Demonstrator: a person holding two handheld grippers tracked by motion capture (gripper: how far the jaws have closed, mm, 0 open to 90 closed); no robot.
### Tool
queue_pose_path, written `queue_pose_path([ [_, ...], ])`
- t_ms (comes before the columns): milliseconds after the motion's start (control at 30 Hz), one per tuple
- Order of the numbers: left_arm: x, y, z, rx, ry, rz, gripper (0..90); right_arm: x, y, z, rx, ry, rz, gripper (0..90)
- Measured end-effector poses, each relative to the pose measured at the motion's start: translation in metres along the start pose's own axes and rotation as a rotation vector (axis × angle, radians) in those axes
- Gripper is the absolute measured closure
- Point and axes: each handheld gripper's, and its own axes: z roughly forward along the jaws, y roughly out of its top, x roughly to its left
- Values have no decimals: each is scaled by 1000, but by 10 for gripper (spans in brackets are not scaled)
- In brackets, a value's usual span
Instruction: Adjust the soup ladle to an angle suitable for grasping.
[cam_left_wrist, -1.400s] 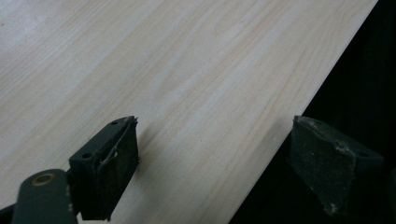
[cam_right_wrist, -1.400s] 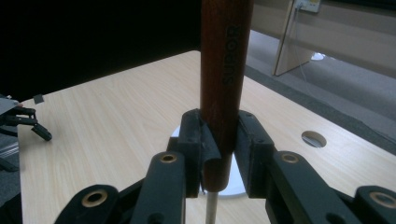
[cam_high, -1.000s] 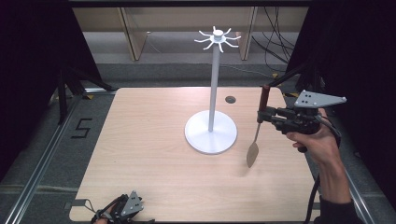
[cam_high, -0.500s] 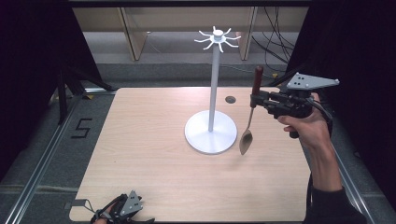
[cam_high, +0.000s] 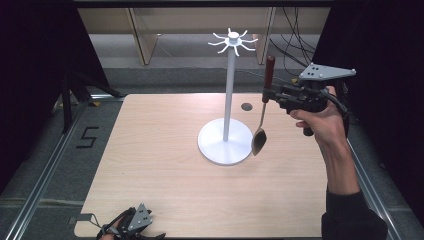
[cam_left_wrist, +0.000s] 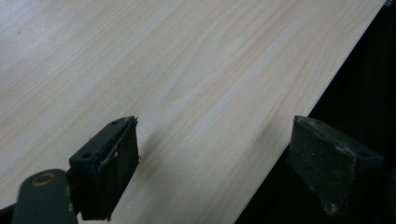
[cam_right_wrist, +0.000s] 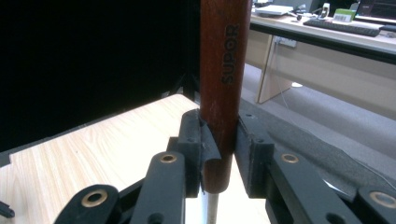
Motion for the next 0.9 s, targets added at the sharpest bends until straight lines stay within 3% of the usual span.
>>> queue_pose_path([
  [333,0,0,0,0,-2,1,153,1,13,11,15,-13,24,742],
  [533,-1,0,0,2,-2,1,153,-1,18,15,11,-26,14,741],
  [567,-1,0,0,2,-2,1,153,0,19,16,21,-25,32,741],
  [900,-1,0,0,4,-2,3,153,3,26,24,26,-29,20,741],
])
